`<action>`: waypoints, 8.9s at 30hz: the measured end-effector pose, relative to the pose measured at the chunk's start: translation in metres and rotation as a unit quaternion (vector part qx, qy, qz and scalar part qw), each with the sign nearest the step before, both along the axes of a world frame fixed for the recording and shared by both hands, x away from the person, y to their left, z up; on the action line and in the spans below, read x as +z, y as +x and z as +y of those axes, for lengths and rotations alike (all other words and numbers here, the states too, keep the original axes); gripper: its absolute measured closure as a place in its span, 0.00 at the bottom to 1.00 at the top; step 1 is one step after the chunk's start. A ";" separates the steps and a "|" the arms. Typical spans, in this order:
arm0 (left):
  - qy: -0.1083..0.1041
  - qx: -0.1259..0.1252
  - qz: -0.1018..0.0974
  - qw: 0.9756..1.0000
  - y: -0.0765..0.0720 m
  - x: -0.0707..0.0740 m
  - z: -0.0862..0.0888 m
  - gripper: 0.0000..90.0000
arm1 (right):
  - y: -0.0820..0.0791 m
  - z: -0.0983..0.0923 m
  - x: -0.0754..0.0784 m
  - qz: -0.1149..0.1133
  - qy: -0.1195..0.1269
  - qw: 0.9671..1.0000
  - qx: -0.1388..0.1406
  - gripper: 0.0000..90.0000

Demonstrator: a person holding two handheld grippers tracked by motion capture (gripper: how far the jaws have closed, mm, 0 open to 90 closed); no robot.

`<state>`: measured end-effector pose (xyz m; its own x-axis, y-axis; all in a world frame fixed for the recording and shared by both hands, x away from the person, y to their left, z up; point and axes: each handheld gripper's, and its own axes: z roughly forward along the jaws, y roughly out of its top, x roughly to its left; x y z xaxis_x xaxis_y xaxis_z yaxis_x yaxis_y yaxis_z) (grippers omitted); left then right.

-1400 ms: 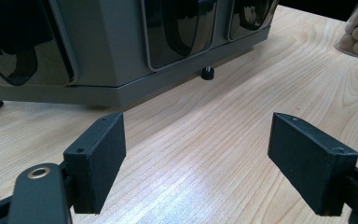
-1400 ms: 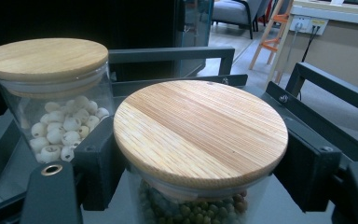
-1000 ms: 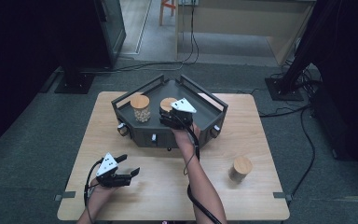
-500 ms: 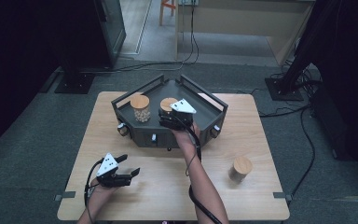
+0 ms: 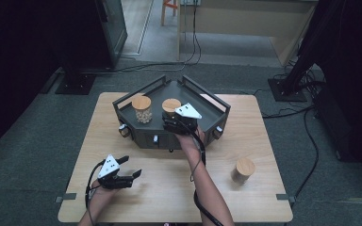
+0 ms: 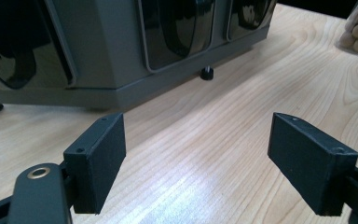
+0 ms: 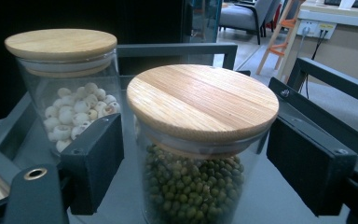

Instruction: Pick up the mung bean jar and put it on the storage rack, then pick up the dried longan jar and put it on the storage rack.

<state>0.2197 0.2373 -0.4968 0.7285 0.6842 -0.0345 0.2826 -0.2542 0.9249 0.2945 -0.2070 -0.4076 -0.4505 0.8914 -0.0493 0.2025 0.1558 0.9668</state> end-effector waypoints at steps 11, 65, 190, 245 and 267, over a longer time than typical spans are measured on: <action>0.003 0.005 0.005 1.000 0.001 0.000 0.001 0.21 | -0.012 -0.009 0.000 -0.005 0.004 1.000 0.008 0.21; 0.017 0.002 0.008 1.000 0.002 0.000 -0.002 0.21 | -0.071 -0.057 -0.022 -0.037 0.018 0.999 0.008 0.23; 0.029 -0.004 0.015 0.999 0.002 -0.001 -0.009 0.21 | -0.183 -0.179 -0.082 -0.005 0.016 0.994 -0.107 0.24; 0.029 -0.001 0.015 0.999 0.001 0.000 -0.008 0.21 | -0.179 -0.184 -0.105 0.072 0.006 0.988 -0.133 0.23; 0.028 -0.004 0.016 0.999 0.002 -0.001 -0.009 0.21 | -0.180 -0.180 -0.111 0.064 0.011 0.987 -0.144 0.28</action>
